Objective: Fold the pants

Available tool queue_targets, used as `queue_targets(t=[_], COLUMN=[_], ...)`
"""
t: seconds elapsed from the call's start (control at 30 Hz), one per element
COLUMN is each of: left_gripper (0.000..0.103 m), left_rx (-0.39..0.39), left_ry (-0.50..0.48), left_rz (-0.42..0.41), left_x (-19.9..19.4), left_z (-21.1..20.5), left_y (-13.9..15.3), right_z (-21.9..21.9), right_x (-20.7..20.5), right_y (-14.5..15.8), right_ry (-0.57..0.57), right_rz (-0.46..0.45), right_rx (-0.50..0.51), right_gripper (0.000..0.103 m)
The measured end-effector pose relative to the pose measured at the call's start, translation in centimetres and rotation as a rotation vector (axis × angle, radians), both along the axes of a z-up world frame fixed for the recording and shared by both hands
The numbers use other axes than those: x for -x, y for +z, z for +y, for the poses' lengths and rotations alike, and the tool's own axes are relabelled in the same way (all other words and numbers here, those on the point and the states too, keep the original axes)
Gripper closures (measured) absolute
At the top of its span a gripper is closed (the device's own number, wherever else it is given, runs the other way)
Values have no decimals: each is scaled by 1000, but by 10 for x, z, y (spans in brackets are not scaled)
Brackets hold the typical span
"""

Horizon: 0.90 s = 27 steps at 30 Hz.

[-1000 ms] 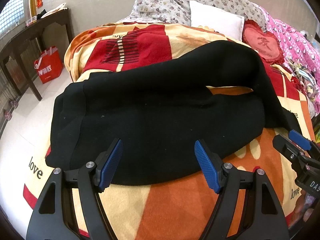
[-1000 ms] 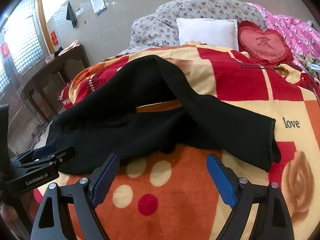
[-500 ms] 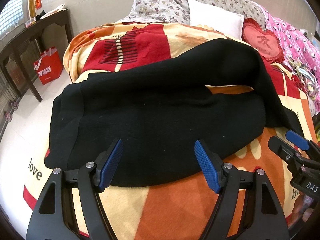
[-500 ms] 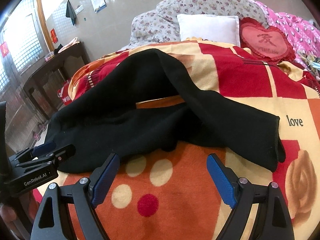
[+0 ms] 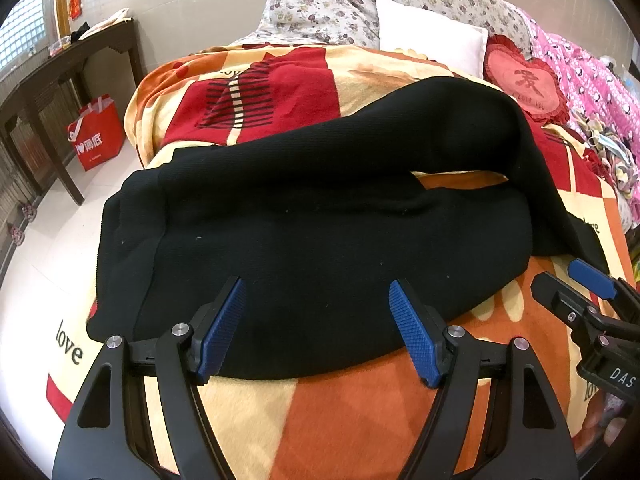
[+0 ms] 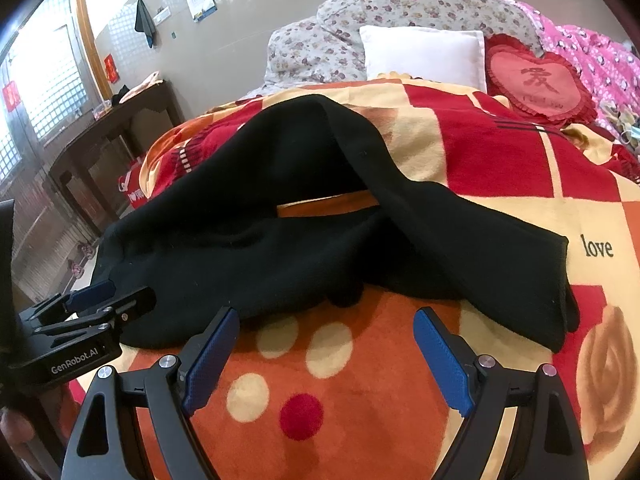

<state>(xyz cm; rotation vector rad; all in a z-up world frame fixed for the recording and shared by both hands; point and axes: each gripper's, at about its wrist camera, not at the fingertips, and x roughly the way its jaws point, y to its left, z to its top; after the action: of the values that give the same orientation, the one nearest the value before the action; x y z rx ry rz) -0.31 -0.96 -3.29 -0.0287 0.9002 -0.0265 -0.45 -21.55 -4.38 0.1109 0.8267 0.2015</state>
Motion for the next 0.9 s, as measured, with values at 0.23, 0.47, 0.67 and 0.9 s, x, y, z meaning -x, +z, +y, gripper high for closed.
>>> queue_targets(t=[0.23, 0.47, 0.67, 0.9], left_gripper=[29, 29, 29, 29], left_rx=[-11, -19, -27, -31], left_ry=[-8, -8, -8, -7], left_rz=[4, 11, 13, 23], left_x=[-5, -12, -18, -25], left_z=[-4, -5, -7, -9], left_y=[-1, -3, -5, -9], right_z=[-1, 2, 6, 13], right_x=[-8, -16, -26, -43], right_y=[1, 2, 6, 7], right_ry=[3, 20, 34, 58], right_rz=[-1, -2, -13, -14], right_rx=[-13, -26, -29, -47], right_gripper=[15, 15, 15, 15])
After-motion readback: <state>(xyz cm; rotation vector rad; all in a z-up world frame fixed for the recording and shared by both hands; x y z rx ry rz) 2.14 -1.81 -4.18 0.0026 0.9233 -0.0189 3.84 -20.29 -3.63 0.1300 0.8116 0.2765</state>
